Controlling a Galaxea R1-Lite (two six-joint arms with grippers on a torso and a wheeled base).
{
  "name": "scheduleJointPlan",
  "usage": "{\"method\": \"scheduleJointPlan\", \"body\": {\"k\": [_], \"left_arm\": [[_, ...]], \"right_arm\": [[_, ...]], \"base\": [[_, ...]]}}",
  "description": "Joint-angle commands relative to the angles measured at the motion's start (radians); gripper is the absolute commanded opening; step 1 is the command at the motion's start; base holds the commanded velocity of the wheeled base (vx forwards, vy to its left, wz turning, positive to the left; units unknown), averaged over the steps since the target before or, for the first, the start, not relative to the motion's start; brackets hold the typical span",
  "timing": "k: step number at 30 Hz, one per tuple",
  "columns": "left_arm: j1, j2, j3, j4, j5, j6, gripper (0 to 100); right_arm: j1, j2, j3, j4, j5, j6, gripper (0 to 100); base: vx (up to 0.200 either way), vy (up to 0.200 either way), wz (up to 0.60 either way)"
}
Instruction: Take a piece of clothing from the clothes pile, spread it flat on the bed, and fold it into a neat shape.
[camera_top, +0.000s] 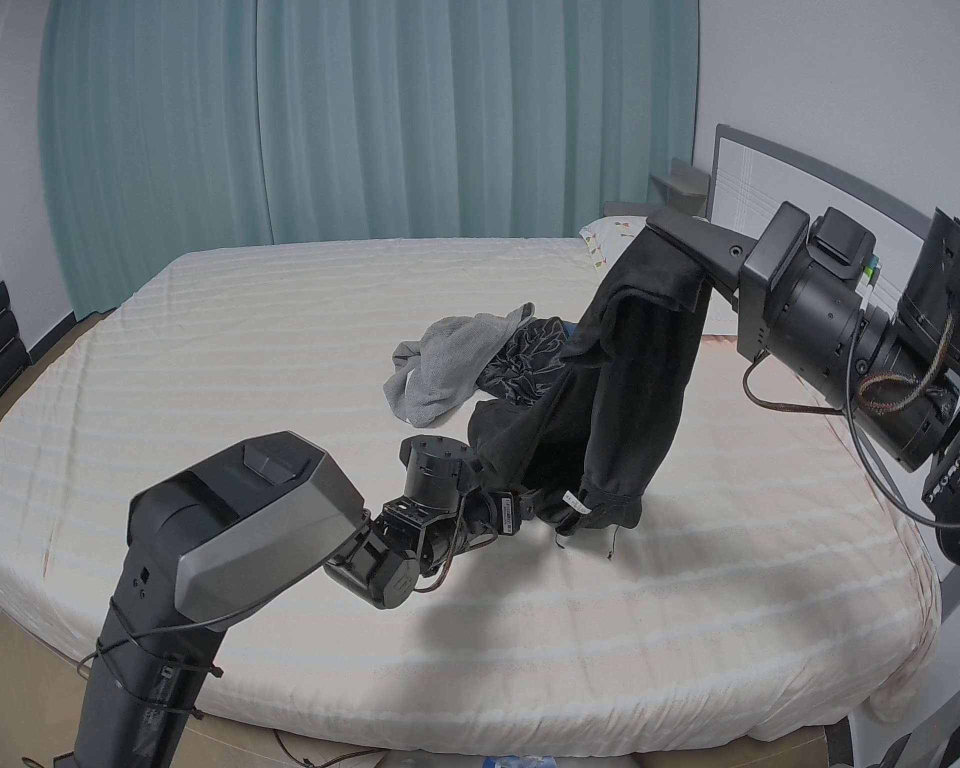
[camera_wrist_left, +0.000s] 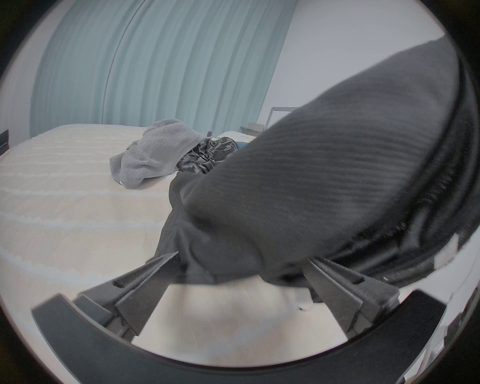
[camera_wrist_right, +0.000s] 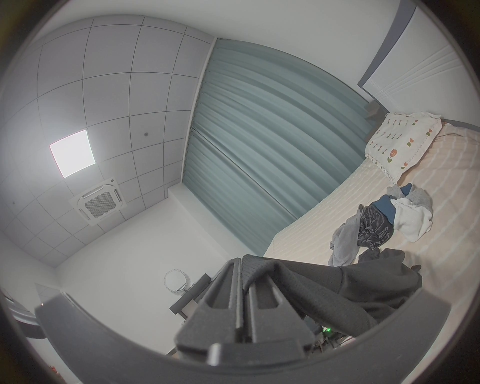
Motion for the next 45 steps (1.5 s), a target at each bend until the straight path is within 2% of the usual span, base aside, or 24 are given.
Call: {"method": "scheduleJointPlan", "body": {"k": [1,4,5,10,14,18,19,21,22,23,24,27,30,32,35,38,45], "left_arm": [[0.015,0.113,-0.162,0.058,0.063,-0.006,100],[0.016,0.121,-0.185,0.072,0.087,-0.006,100],[0.016,0.119,-0.182,0.072,0.090,-0.006,0],[0.032,0.099,-0.140,0.072,0.129,-0.011,0],[0.065,-0.028,-0.052,0.083,0.176,-0.059,0],[0.088,-0.169,-0.035,0.198,0.208,-0.074,0],[0.095,-0.246,-0.036,0.265,0.210,-0.112,0],[0.095,-0.286,-0.041,0.293,0.210,-0.141,0],[0.096,-0.344,-0.050,0.331,0.210,-0.184,0],[0.096,-0.344,-0.050,0.331,0.210,-0.184,0],[0.107,-0.438,-0.062,0.416,0.212,-0.210,0],[0.115,-0.542,-0.082,0.509,0.210,-0.258,0],[0.122,-0.620,-0.094,0.526,0.201,-0.321,0],[0.128,-0.642,-0.093,0.525,0.201,-0.325,0],[0.141,-0.677,-0.067,0.523,0.202,-0.330,0],[0.133,-0.683,0.039,0.505,0.201,-0.338,0],[0.081,-0.669,0.297,0.307,0.164,-0.365,0]], "right_arm": [[-0.003,-0.006,0.008,-0.001,0.000,-0.001,0],[-0.009,-0.006,0.009,-0.001,0.000,-0.001,0],[-0.014,-0.006,0.009,-0.001,0.001,-0.001,0],[-0.065,0.010,0.015,-0.001,0.003,0.000,0],[-0.166,0.053,0.032,0.000,0.024,0.006,0],[-0.223,0.148,0.032,-0.003,0.035,0.008,0],[-0.247,0.206,0.014,-0.008,0.033,0.008,0],[-0.258,0.230,0.000,-0.015,0.032,0.008,0],[-0.279,0.264,-0.043,-0.046,0.019,0.002,0],[-0.279,0.264,-0.043,-0.046,0.019,0.002,0],[-0.316,0.303,-0.158,-0.106,-0.022,-0.001,0],[-0.338,0.293,-0.293,-0.104,-0.071,-0.009,0],[-0.344,0.246,-0.363,-0.094,-0.074,-0.009,0],[-0.344,0.229,-0.365,-0.090,-0.071,-0.009,0],[-0.335,0.204,-0.302,-0.081,-0.060,-0.015,0],[-0.319,0.224,-0.161,-0.089,-0.037,-0.015,0],[-0.293,0.238,0.091,-0.090,0.021,-0.001,0]], "base": [[0.000,0.000,0.00],[0.000,0.000,0.00],[0.000,0.000,0.00],[0.000,0.000,0.00],[0.000,0.000,0.00],[0.000,0.000,0.00],[0.000,0.000,0.00],[0.000,0.000,0.00],[0.000,0.000,0.00],[0.000,0.000,0.00],[0.000,0.000,0.00],[0.000,0.000,0.00],[0.000,0.000,0.00],[0.000,0.000,0.00],[0.000,0.000,0.00],[0.000,0.000,0.00],[0.000,0.000,0.00]]}}
